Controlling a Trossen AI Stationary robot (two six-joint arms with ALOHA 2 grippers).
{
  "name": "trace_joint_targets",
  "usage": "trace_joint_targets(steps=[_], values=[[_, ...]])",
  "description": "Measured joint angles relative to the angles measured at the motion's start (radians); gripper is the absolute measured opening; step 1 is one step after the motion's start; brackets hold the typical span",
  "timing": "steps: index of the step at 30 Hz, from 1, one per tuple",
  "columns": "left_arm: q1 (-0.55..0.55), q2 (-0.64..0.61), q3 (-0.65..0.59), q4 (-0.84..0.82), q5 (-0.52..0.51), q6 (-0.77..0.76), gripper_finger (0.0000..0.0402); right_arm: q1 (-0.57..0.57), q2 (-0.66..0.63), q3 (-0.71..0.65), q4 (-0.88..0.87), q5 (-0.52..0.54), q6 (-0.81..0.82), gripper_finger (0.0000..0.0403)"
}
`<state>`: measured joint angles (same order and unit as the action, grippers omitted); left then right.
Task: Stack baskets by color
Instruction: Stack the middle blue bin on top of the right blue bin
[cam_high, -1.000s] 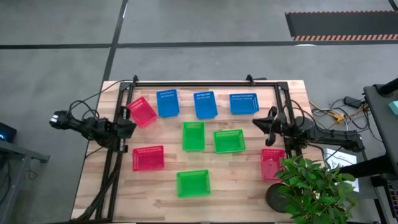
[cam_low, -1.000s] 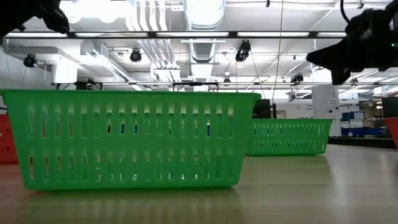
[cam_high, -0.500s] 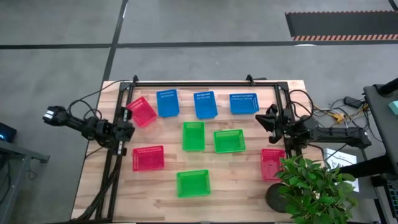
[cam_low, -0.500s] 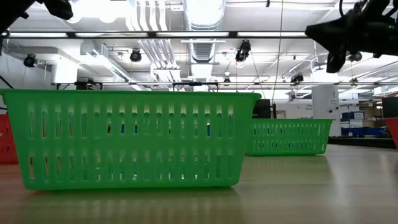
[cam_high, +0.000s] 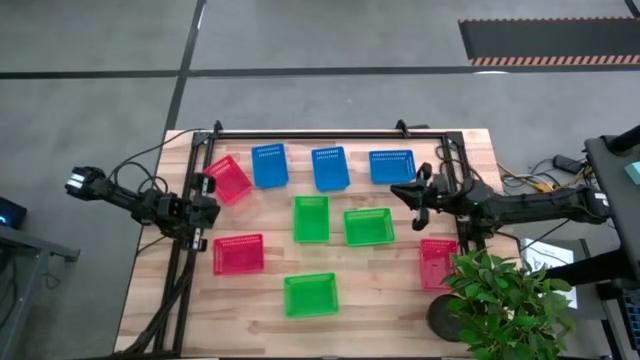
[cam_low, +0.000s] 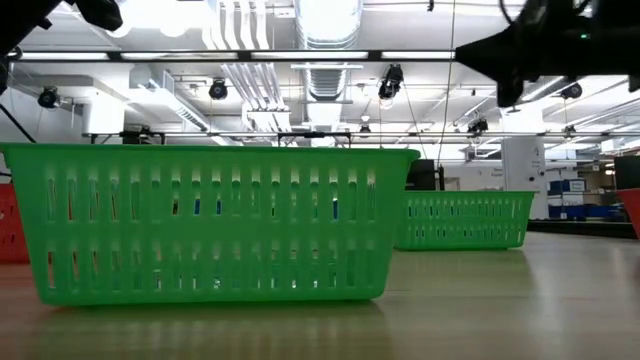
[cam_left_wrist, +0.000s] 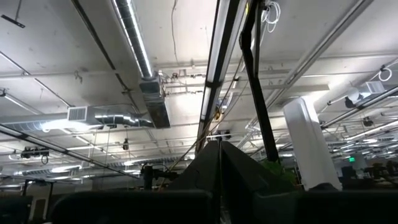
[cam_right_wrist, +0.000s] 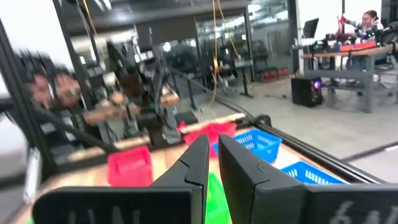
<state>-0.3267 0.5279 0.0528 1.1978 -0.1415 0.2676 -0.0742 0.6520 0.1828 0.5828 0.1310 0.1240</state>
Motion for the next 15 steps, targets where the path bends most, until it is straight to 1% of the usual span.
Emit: trace_joint_targets(steps=[4, 7, 9, 13, 15], values=[[0.0, -0.002, 0.0, -0.001, 0.0, 0.0, 0.0, 0.0, 0.112, 0.072, -0.006, 0.0, -0.068, 0.0028], [0.0, 0.0, 0.0, 0.001, 0.0, -0.001, 0.0, -0.004, 0.19, 0.149, -0.087, 0.007, -0.124, 0.0028], [0.0, 0.0, 0.0, -0.002, 0.0, -0.001, 0.0, -0.016, 0.239, 0.233, -0.21, 0.024, -0.15, 0.0028], [0.0, 0.0, 0.0, -0.001, 0.0, -0.002, 0.0, -0.057, 0.364, 0.414, -0.55, 0.027, -0.22, 0.0028], [-0.001, -0.001, 0.0, -0.001, 0.0, -0.002, 0.0, -0.082, 0.427, 0.496, -0.661, 0.027, -0.272, 0.0028]])
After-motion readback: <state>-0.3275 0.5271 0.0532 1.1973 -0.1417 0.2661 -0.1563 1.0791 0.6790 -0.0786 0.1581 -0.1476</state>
